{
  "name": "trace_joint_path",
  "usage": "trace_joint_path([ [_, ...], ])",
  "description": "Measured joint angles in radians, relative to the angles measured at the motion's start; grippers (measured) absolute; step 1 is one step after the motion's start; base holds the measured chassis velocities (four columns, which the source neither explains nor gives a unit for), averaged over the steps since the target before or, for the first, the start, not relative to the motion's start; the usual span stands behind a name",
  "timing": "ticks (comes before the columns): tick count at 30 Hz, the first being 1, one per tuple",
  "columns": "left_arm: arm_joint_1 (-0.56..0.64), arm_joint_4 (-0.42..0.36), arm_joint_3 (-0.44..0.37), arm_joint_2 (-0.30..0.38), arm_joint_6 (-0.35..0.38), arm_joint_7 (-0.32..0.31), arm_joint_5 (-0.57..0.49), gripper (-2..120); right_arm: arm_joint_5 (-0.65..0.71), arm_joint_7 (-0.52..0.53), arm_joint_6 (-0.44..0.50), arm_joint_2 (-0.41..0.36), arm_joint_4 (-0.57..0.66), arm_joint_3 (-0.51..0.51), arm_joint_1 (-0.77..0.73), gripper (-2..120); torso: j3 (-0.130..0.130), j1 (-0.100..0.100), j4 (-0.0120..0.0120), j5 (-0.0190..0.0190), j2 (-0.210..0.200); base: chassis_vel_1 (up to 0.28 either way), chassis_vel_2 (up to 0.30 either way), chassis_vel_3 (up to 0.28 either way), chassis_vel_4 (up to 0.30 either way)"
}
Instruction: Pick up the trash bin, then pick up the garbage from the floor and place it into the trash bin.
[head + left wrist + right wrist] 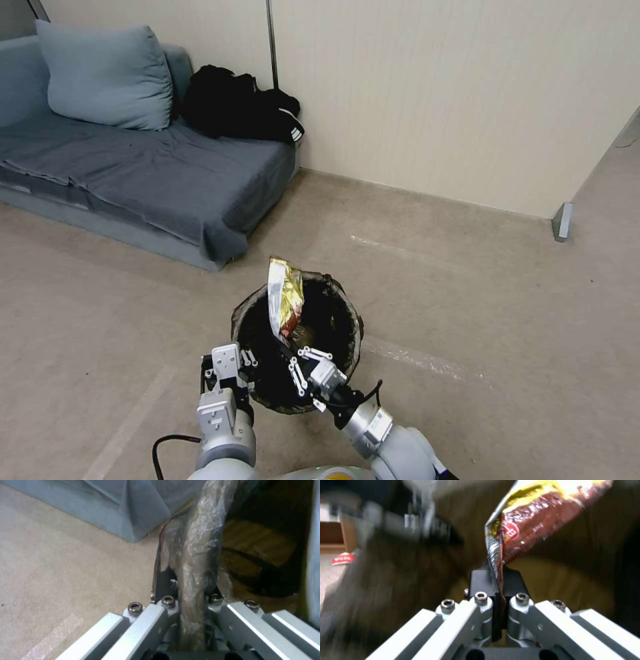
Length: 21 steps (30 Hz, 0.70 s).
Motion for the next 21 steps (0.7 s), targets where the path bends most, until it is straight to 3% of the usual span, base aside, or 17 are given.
trace_joint_path([
  [6, 0.001, -0.009, -0.005, 0.003, 0.002, -0.001, -0.003, 0, 0.008, 0.002, 0.016, 0.003, -0.042, 0.019, -0.004, 0, 0.000, 0.000, -0.0010, 0.0023, 0.000, 0.000, 0.000, 0.000, 0.000],
  [8, 0.002, -0.010, -0.005, 0.004, 0.002, -0.001, -0.004, 0, 0.011, 0.001, 0.016, 0.006, -0.055, 0.028, 0.004, 0, 0.000, 0.000, -0.0012, 0.0047, 0.000, 0.000, 0.000, 0.000, 0.000],
  [14, -0.002, -0.010, -0.004, 0.006, 0.003, 0.000, -0.006, 0, 0.018, 0.001, 0.004, -0.005, -0.066, 0.039, 0.012, 0, 0.000, 0.000, -0.0008, 0.0044, 0.000, 0.000, 0.000, 0.000, 0.000],
  [21, -0.012, -0.010, -0.006, 0.008, 0.008, 0.002, -0.014, 0, 0.017, 0.002, -0.008, -0.013, -0.070, 0.045, 0.018, 23, 0.000, 0.000, -0.0010, 0.0037, 0.000, 0.000, 0.000, 0.000, 0.000],
])
